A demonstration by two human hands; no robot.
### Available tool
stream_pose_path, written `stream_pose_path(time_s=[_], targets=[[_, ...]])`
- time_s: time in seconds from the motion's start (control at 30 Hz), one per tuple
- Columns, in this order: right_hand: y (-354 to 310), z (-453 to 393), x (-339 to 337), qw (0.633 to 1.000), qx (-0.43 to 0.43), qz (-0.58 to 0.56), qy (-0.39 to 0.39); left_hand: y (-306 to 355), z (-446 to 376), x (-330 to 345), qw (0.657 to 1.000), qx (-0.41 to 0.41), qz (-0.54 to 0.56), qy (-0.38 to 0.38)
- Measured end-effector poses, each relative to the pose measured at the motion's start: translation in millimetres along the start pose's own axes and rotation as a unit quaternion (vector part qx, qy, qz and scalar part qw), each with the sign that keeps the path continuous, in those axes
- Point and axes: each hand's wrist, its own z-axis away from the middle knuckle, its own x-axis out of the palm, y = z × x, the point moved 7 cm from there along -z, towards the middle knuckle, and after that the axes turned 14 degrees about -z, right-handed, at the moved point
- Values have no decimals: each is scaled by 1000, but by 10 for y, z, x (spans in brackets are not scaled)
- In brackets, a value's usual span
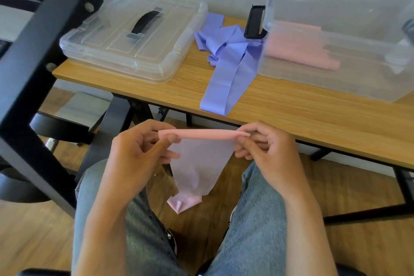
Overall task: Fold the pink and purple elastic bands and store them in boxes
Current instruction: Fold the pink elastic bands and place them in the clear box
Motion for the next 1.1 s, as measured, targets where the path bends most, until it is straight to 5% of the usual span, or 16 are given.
stream_pose_path(time_s=[0.3,0.77,1.1], targets=[[-131,27,23,987,-11,-161,-7,124,22,-13,996,9,88,10],[-85,15,9,1000,-22,-6,-5,80,14,-7,1000,7,11,8],[-192,58,1,983,-37,-178,12,181,42,-42,993,14,109,31]])
